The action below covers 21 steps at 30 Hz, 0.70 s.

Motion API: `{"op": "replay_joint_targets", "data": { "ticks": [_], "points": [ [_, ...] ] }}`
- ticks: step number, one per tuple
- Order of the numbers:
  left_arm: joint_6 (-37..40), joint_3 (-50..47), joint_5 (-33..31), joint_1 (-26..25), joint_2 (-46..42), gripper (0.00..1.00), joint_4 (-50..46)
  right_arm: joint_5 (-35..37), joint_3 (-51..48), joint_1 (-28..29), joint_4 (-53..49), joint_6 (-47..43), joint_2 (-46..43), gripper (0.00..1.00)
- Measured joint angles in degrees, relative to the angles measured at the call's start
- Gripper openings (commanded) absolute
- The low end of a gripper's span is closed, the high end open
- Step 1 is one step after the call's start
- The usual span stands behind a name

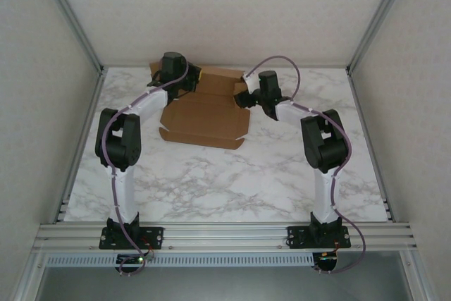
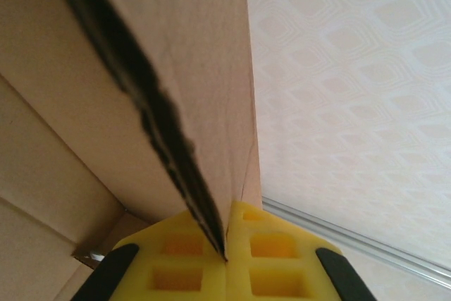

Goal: Fold the paper box

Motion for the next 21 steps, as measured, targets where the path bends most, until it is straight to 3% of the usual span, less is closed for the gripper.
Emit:
{"op": "replay_joint_targets", "data": {
  "ticks": [5, 11, 21],
  "points": [
    [0.0, -0.3, 0.0, 0.0, 0.0, 0.0, 0.3, -1.7, -2.5, -0.5, 0.2, 0.0, -0.2, 0.7],
    [0.0, -0.6, 0.0, 0.0, 0.0, 0.0, 0.9, -5.2, -2.1, -2.2, 0.0, -0.3, -0.3, 0.58],
    [0.0, -1.1, 0.2, 0.0, -0.2, 0.0, 1.6, -6.7, 5.5, -3.0, -2.2, -0.7, 1.1, 0.55]
  ]
}}
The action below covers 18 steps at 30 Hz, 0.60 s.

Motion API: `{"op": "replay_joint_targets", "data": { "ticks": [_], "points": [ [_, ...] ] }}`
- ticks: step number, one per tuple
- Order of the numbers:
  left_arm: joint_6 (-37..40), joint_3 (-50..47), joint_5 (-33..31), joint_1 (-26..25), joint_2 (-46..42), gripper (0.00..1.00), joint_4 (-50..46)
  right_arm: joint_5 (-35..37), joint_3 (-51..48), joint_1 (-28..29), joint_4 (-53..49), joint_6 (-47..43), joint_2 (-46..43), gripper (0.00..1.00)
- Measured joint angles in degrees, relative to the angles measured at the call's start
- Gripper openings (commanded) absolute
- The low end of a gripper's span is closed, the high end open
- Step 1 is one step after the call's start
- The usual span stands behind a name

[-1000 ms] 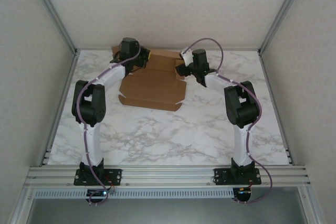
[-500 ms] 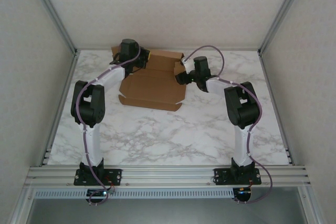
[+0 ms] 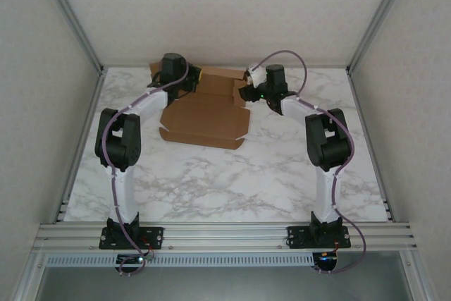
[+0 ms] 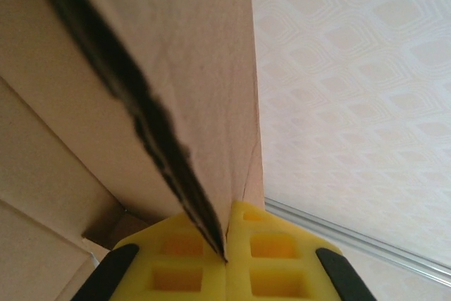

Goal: Fold the paper box

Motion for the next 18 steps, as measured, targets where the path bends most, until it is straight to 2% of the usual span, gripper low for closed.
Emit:
{"op": "replay_joint_targets", "data": {
  "ticks": [3, 6, 13, 18],
  "points": [
    [0.0, -0.2, 0.0, 0.0, -0.1, 0.0, 0.1, 0.0, 2.1, 0.5, -0.8, 0.0, 1.7, 0.53],
    [0.0, -0.2, 0.0, 0.0, -0.1, 0.0, 0.2, 0.4, 3.7, 1.2, -2.0, -0.2, 3.0, 0.47],
    [-0.1, -0.2, 0.0, 0.0, -0.2, 0.0, 0.2, 6.2, 4.8, 2.3, -3.3, 0.4, 3.9, 0.35],
    [-0.6, -0.3, 0.0, -0.1, -0.3, 0.0, 0.1, 12.3, 5.1, 3.8, -3.6, 1.0, 4.0, 0.38]
  ]
}}
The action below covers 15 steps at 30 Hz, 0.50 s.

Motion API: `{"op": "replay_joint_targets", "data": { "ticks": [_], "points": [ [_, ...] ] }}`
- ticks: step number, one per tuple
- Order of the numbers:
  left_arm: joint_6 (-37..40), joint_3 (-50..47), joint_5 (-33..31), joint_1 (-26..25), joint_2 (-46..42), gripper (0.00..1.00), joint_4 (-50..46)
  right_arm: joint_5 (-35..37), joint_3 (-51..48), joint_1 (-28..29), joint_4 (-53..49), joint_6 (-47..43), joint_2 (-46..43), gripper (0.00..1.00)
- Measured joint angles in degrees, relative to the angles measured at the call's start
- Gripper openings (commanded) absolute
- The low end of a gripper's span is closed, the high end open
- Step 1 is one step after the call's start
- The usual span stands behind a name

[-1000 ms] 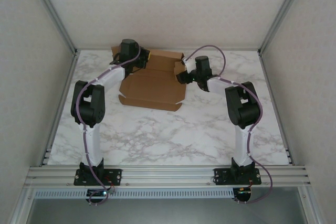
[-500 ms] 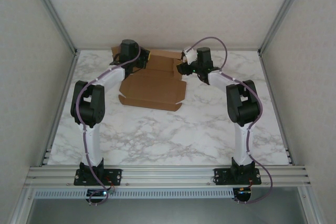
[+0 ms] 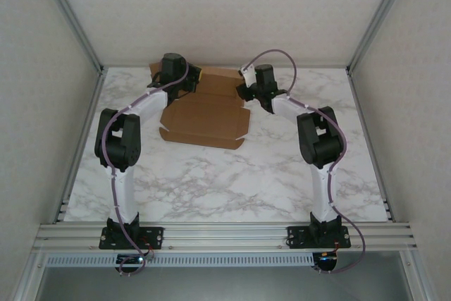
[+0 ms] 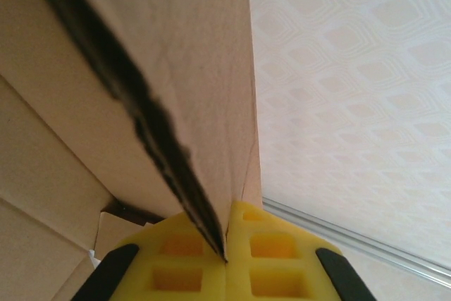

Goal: Fold the paper box

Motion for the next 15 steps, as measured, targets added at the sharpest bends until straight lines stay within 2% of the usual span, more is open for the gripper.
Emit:
{"op": "replay_joint_targets", "data": {
  "ticks": [3, 7, 15],
  "points": [
    [-0.9, -0.7, 0.0, 0.0, -0.4, 0.0, 0.0, 4.9, 1.2, 1.3, -0.7, 0.1, 1.1, 0.38],
    [-2.5, -2.2, -0.7, -0.3, -1.6, 0.0, 0.1, 10.5, 1.9, 2.6, -1.4, 1.0, 2.4, 0.32],
    [-5.7, -4.5, -2.7, -1.5, -3.2, 0.0, 0.8, 18.8, 3.5, 3.9, -2.3, 4.9, 3.5, 0.1]
  ]
}}
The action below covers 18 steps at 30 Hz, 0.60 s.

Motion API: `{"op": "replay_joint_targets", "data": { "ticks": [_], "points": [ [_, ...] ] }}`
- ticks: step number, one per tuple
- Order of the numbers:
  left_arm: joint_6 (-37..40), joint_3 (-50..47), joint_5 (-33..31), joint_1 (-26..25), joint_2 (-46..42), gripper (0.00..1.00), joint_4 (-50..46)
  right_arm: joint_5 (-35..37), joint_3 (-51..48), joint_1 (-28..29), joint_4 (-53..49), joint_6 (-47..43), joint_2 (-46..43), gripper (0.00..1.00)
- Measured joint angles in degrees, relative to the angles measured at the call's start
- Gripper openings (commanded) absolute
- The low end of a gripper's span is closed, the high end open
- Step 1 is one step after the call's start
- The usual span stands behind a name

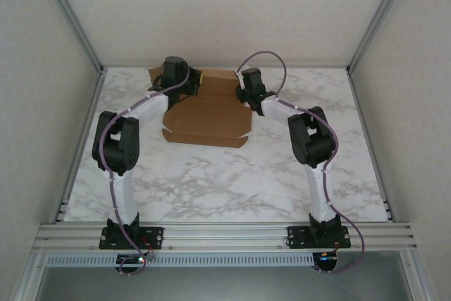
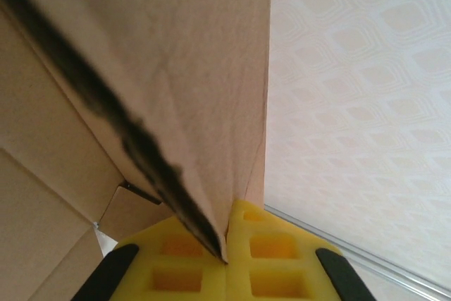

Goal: Fold the paper box

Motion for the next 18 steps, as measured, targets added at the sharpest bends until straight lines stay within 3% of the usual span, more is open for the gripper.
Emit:
{"op": "replay_joint_targets", "data": {
  "ticks": [5, 14, 18],
  "points": [
    [-2.0, -1.0, -1.3, -0.6, -0.6, 0.0, 0.5, 2.6, 1.7, 0.2, -0.5, 2.0, 1.0, 0.0],
    [-4.9, -3.7, -4.3, -1.8, -3.8, 0.0, -0.9, 3.4, 0.7, 1.1, -0.4, 3.8, 0.4, 0.0],
    [-5.4, -6.6, -5.3, -3.1, -7.4, 0.11, -3.2, 0.6, -7.4, 1.1, 2.6, 3.1, -4.5, 0.0]
  ]
}}
